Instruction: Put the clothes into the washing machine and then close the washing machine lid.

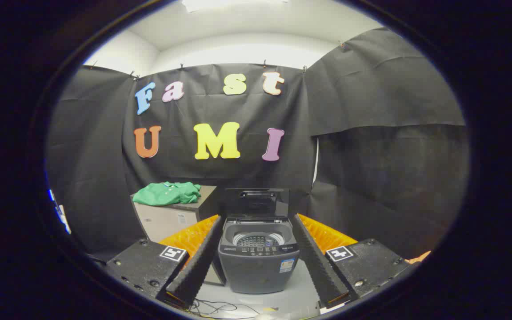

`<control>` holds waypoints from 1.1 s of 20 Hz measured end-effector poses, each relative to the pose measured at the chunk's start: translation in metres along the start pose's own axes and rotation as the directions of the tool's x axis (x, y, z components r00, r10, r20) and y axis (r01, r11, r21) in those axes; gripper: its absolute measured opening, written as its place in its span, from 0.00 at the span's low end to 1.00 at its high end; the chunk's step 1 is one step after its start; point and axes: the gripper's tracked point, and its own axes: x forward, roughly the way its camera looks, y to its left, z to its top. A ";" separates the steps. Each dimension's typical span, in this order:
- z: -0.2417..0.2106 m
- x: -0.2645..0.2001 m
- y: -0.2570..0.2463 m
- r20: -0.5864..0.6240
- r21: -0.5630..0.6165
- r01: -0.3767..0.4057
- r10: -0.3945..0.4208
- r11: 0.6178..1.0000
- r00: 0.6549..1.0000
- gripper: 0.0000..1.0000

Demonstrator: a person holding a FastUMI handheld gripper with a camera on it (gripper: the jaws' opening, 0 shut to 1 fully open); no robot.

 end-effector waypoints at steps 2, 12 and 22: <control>-0.001 0.000 0.000 -0.004 -0.002 0.002 -0.002 1.000 1.000 0.99; 0.001 -0.007 0.003 -0.006 -0.009 0.001 -0.001 1.000 1.000 0.99; -0.003 -0.010 0.009 -0.015 -0.002 -0.004 0.004 1.000 1.000 0.99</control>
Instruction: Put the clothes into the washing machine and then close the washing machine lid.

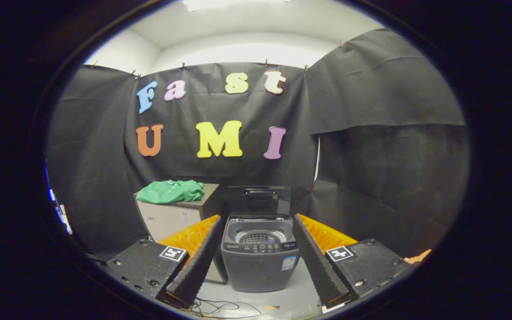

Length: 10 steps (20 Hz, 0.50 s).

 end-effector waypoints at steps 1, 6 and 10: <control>0.000 0.000 0.001 -0.001 0.002 0.000 0.000 1.000 1.000 0.99; 0.007 0.002 0.006 0.005 0.009 0.006 -0.006 1.000 1.000 0.99; 0.022 0.014 0.017 0.013 0.011 0.007 -0.008 1.000 1.000 0.99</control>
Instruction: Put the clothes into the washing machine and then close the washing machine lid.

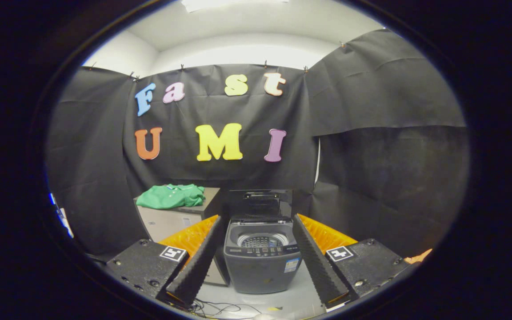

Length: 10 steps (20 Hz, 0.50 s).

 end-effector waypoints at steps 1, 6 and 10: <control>0.005 0.005 0.002 0.000 0.003 0.001 -0.001 1.000 1.000 0.99; 0.047 0.047 0.027 0.015 0.035 -0.003 0.003 0.999 1.000 0.99; 0.082 0.103 0.068 0.033 0.040 -0.045 0.044 0.998 0.998 0.99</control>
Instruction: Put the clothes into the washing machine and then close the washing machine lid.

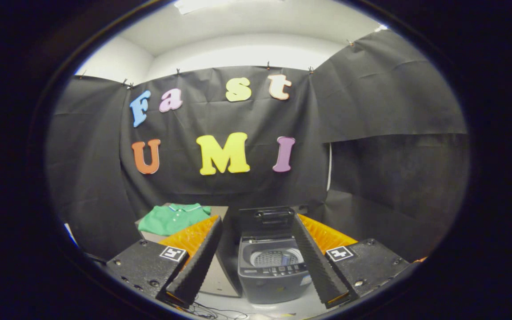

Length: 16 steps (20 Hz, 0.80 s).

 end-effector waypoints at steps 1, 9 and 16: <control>0.007 0.018 0.011 0.003 -0.002 -0.011 0.011 1.000 1.000 0.99; 0.025 0.165 0.134 -0.069 0.031 -0.153 0.155 0.988 0.986 0.99; -0.031 0.271 0.245 -0.243 0.009 -0.261 0.255 0.965 0.936 0.99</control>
